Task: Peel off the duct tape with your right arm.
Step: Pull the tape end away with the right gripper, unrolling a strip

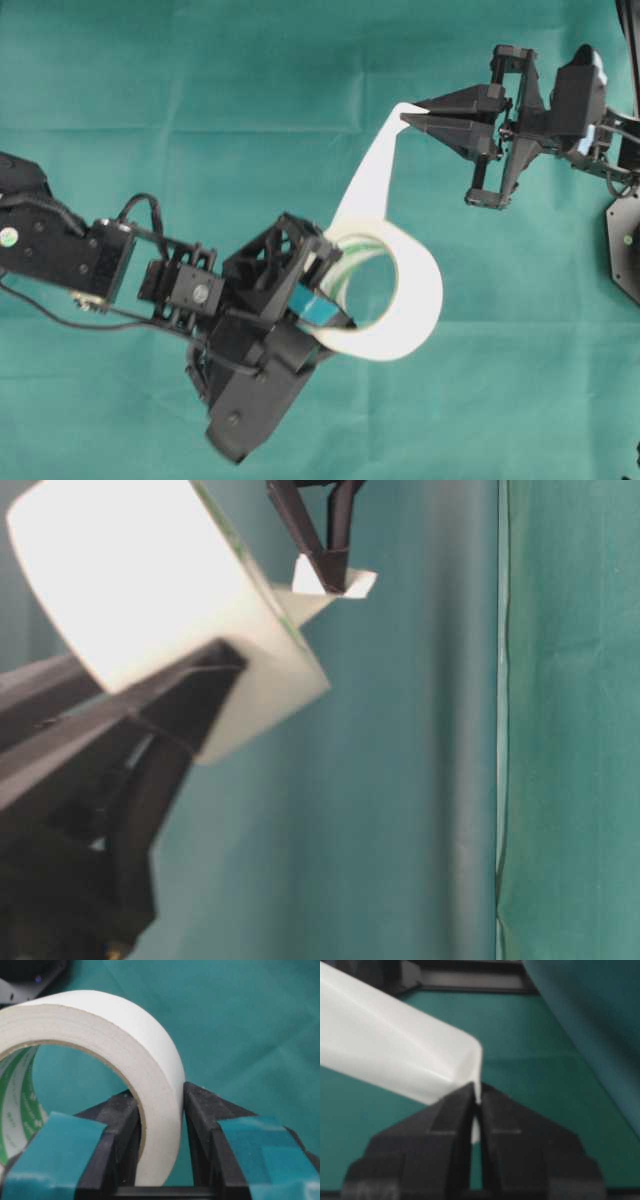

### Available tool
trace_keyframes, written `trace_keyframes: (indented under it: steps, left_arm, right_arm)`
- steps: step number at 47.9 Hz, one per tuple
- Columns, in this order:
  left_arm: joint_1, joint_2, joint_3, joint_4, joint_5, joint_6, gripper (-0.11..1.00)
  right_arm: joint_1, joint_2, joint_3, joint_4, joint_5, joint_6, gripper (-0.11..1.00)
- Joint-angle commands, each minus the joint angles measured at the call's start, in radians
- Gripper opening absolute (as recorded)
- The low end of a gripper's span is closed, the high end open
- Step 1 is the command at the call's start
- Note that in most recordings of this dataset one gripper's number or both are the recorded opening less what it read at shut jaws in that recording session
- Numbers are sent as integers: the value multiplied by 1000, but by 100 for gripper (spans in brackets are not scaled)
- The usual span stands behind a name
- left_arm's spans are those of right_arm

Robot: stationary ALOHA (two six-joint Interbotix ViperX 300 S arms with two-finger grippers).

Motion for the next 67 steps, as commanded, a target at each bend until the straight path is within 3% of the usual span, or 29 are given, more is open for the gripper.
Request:
trace_keyframes:
  steps: [1,30,49,67]
  left_arm:
    - [-75,-67,-17,-9,-61,9,22]
    - [-87,-184,126,-9,-379,40,21]
    - [-81,-193,147,-9,-399,38,21]
    - [-77,-198,158,-9,-399,38,21]
  right_arm:
    - [-49,9,-11,8,0,0,-9]
    - [-55,41,-14,8,3,2,-9]
    - [-55,41,-15,8,0,3,-9]
    - [-55,41,-17,2,3,57,-9]
